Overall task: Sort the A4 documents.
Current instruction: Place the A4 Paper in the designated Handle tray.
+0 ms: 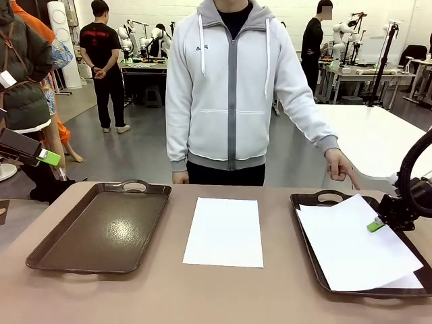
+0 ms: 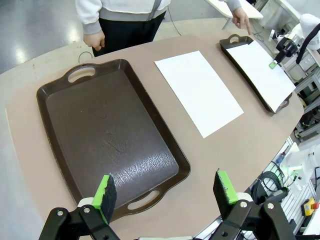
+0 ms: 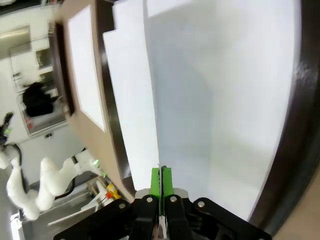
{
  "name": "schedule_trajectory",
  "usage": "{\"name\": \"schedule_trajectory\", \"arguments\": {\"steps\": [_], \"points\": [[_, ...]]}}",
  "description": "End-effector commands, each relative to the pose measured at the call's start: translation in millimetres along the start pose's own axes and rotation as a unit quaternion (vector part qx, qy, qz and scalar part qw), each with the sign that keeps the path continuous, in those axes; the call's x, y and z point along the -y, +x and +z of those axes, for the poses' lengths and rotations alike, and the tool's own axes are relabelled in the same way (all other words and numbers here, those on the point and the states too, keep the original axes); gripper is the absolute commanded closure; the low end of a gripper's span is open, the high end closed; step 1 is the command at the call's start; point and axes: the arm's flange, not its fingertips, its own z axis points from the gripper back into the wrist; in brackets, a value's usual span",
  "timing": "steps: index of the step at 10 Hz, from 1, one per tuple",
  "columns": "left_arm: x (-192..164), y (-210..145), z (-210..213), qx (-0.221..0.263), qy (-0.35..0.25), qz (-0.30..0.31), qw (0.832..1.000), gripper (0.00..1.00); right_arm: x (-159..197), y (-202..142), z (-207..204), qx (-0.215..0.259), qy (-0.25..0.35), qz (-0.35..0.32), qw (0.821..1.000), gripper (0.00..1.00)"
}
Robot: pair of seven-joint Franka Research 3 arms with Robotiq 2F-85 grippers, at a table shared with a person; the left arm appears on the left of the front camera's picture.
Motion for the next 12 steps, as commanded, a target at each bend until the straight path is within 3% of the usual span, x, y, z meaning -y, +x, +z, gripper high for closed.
{"name": "schedule_trajectory", "arguments": {"steps": [1,7,12], "points": [[-1.1,-0.2,-0.3,0.003,-0.011,-0.003,1.000,0.00,-0.8,-4.2,-0.3,0.053,-0.058,-0.047,0.996,0.99],[-1.1,-0.2,-0.3,0.003,-0.011,-0.003,1.000,0.00,-3.6,12.4,-4.2,0.015,-0.087,-0.033,0.996,0.99],[-1.1,-0.2,-0.3,0.003,-0.011,-0.003,1.000,0.00,-14.4,22.4,8.3,0.018,-0.107,-0.027,0.994,0.99]]}}
